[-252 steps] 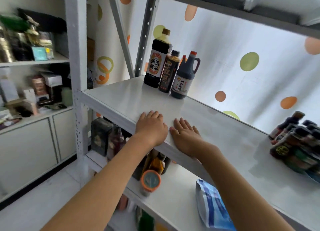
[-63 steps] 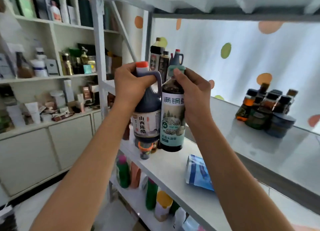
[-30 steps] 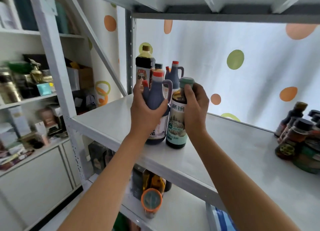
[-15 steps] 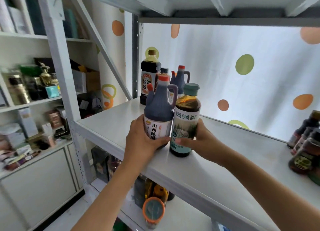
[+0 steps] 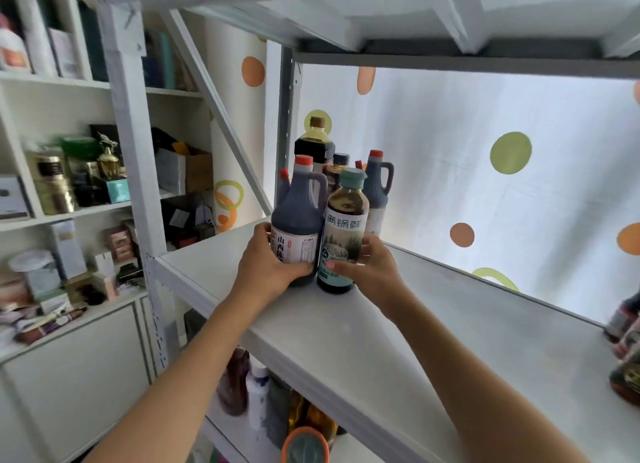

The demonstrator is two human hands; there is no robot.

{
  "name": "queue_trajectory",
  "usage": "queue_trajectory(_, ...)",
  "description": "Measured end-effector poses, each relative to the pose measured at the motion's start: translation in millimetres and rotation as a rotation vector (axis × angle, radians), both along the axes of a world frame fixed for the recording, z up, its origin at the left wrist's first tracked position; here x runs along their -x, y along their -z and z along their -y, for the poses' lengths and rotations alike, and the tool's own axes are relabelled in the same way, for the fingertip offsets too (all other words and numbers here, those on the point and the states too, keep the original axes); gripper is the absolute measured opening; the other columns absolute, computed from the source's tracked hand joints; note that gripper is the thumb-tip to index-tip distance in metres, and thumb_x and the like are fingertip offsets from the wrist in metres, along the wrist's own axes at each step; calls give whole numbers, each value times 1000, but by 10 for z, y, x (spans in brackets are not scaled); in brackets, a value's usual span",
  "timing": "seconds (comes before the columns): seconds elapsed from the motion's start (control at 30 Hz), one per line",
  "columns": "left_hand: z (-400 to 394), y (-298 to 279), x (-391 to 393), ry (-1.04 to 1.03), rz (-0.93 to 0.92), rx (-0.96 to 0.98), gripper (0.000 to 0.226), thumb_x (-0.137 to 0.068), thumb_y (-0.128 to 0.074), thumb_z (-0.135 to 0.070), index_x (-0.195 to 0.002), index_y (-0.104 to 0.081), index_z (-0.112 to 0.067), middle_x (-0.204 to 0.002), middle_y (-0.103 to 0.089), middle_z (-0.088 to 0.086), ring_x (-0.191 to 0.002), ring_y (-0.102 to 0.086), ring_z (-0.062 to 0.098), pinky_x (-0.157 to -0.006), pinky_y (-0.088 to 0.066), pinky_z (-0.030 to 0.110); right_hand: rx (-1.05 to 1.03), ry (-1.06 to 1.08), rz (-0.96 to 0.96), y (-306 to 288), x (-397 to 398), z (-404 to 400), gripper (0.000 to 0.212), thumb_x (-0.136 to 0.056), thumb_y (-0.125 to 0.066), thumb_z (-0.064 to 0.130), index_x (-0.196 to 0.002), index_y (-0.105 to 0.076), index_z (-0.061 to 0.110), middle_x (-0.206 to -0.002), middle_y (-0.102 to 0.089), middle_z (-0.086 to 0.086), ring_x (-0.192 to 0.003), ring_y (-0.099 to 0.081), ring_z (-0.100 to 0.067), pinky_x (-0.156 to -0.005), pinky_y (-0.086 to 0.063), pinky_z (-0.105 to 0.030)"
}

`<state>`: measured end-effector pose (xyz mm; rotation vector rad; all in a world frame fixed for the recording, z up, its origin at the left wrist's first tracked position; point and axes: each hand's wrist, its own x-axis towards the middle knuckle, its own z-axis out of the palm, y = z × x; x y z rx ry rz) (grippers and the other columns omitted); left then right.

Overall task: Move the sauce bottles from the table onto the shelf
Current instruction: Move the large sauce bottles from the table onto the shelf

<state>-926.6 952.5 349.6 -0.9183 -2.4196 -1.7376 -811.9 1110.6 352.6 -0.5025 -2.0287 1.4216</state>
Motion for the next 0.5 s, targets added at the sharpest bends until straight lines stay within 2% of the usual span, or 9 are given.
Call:
queue_trajectory(0.13, -159, 3, 311, -40, 24, -9, 91, -61, -89, -37, -134, -38, -23, -135, -54, 4, -122, -53, 26, -96, -50, 41, -32, 21, 33, 2, 372, -151, 57, -63, -92, 21, -114, -66, 17, -103, -75, 4, -97, -72, -12, -89, -59, -39)
queue_trajectory(0.27, -338, -15, 593, -64, 48, -22, 87, -62, -89, -35, -134, -41, -21, -132, -58, 4, -119, -57, 27, -91, -48, 36, -41, 89, -5, 55, 715, -171, 48, -67, -90, 19, -110, -69, 13, -99, -76, 3, -92, -72, -11, -84, -60, -34)
queue_trajectory(0.37, -460, -42, 765, -77, 55, -32, 83, -62, -89, -33, -131, -44, -21, -127, -62, 3, -113, -60, 25, -83, -46, 28, -86, 230, -38, 118, 908, -133, 49, -69, -89, 24, -110, -64, 14, -100, -72, 4, -93, -69, -10, -78, -57, -24)
queue_trajectory(0.5, -594, 24, 950, -93, 32, -66, 81, -64, -87, -34, -133, -45, -23, -129, -62, 2, -114, -60, 24, -86, -45, 27, -109, 349, -72, 200, 1097, -125, 55, -68, -89, 26, -111, -58, 14, -102, -69, 1, -94, -66, -14, -81, -56, -28)
